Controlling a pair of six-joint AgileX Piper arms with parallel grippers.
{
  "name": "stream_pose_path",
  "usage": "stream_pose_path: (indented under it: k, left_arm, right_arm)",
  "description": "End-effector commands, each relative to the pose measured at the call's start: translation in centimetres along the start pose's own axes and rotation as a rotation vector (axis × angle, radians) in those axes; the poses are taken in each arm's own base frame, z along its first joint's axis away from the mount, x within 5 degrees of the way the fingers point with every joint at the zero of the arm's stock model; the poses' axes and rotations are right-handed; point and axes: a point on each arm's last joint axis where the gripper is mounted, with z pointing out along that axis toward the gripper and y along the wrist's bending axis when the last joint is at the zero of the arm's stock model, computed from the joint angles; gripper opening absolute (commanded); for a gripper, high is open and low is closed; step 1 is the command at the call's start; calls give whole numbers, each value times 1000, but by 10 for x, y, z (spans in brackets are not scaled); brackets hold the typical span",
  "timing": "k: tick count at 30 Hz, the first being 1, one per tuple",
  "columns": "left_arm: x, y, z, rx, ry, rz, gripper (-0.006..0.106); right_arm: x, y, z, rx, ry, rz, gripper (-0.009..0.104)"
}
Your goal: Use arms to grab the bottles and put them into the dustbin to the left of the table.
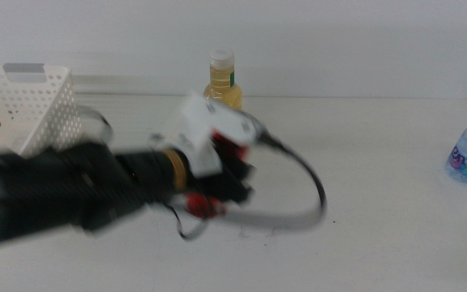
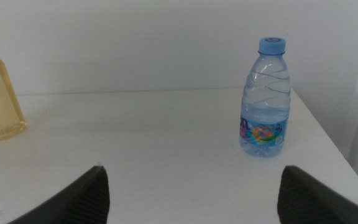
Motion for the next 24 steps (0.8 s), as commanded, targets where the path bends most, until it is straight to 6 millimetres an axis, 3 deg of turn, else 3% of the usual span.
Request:
stream_pose_path:
  k: [1,7,12,14,18,24]
  left_arm:
    - [-25,16,-26,-105,75,-69,-1]
    - [-66,79,-63,-309,342,-80,-1]
    - [-96,164,-100,-423,395,-147,-1]
    - [-98,204,-117,-504,408,-221,-1]
    - [-82,268,-126,-602,452,-327,-1]
    - [-34,319,-98,-610,547,-435,-1]
  right_arm:
    - [0,0,0,6,-8,-8,90]
    - [0,0,0,6,-8,-8,90]
    - [0,0,0,6,-8,-8,90]
    - [0,0,0,6,-8,-8,90]
    - [0,0,0,6,-8,-8,90]
    - [0,0,0,6,-8,-8,90]
